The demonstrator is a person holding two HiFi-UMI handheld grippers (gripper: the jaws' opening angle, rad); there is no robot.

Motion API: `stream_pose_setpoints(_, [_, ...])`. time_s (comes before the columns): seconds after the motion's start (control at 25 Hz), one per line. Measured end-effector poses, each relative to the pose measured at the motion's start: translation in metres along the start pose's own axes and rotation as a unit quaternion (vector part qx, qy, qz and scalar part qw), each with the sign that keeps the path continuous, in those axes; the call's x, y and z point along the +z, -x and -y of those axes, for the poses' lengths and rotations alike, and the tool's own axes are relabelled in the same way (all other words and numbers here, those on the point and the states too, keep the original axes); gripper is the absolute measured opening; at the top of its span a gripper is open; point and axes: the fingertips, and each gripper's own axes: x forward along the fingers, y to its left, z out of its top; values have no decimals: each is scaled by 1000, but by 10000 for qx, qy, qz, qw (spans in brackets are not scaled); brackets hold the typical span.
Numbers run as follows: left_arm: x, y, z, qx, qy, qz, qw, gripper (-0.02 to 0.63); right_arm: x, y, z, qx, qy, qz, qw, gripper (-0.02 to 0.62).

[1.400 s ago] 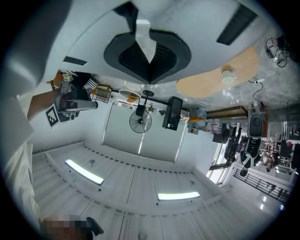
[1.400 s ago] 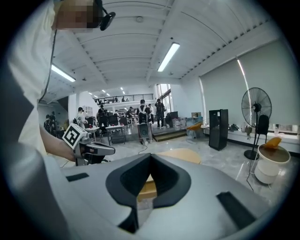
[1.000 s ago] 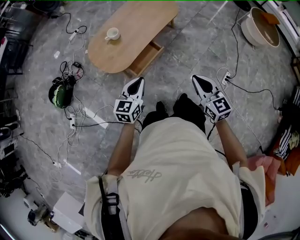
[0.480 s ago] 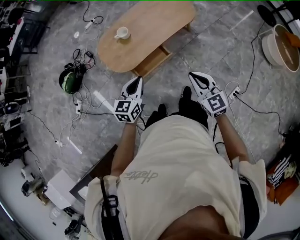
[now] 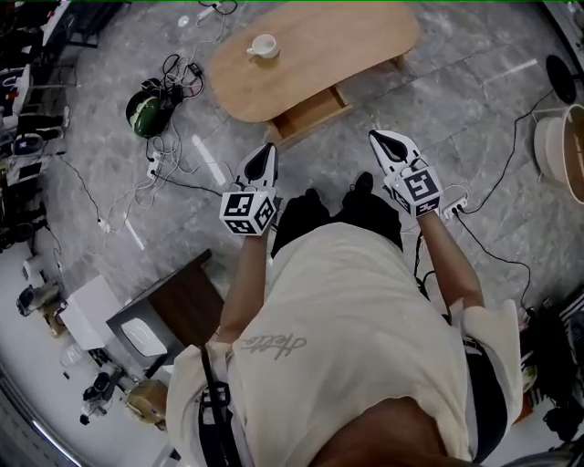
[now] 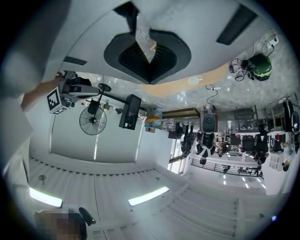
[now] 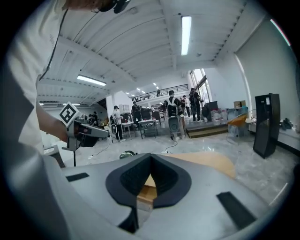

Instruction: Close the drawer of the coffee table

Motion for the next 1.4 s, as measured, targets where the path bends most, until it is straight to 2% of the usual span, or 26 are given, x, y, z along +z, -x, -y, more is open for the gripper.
stream_pose_setpoints(0.28, [-20,6,-49,322,346,-18,9989,5,-6,-59,-14,446,185,-472,9977,-5])
stream_pose_setpoints(0.52, [-42,7,-107,361,490,22,9981,5,6,-111,-46,678,361,-754,9942,-5])
stream_pose_setpoints(0.68, [-52,-7,-132,302,643,45,9975,5,17,-139,-46,744,639,-983,9903,-5])
stream_pose_setpoints(0.88, [-58,-23,-169,213,583,-18,9981,5,20,-176,-42,626,275,-1043,9922,-5])
stream_pose_setpoints(1.16, [-105,-28,-196,392,830,-459,9947,5,-12,-205,-39,691,213,-1472,9865,-5])
stream_pose_setpoints(1.4, [-152,-49,-186,381,1036,-1051,9883,5,-52,-222,-16,909,174,-1995,9755,-5])
